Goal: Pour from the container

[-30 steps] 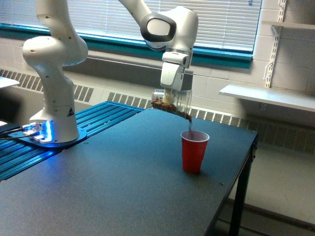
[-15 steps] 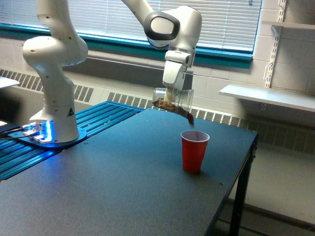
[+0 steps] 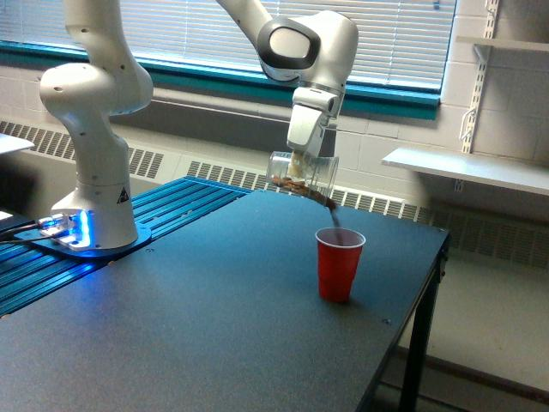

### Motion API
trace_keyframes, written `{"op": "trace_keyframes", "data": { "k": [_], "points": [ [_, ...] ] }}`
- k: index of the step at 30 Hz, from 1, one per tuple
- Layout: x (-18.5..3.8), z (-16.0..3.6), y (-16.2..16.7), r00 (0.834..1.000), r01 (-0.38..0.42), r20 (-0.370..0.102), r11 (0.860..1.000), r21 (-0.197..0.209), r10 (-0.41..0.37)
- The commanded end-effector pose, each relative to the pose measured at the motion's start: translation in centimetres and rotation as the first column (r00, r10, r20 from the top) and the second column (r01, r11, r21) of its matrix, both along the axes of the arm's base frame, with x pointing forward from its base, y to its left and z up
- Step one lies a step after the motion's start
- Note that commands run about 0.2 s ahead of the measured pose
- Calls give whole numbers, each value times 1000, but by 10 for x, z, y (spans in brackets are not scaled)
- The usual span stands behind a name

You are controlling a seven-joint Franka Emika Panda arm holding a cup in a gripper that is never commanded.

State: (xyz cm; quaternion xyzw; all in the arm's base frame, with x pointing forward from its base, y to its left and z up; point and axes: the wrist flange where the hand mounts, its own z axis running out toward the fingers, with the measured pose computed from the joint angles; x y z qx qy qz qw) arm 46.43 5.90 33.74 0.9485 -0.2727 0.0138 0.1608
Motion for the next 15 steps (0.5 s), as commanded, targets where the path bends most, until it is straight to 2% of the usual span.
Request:
{"op": "trace_keyframes", "data": {
  "k": [1,15],
  "points": [
    [2,2,4,1000,-17,-18,1000,-18,17],
    [7,6,6,997,-21,-73,999,-33,18]
  ]
}}
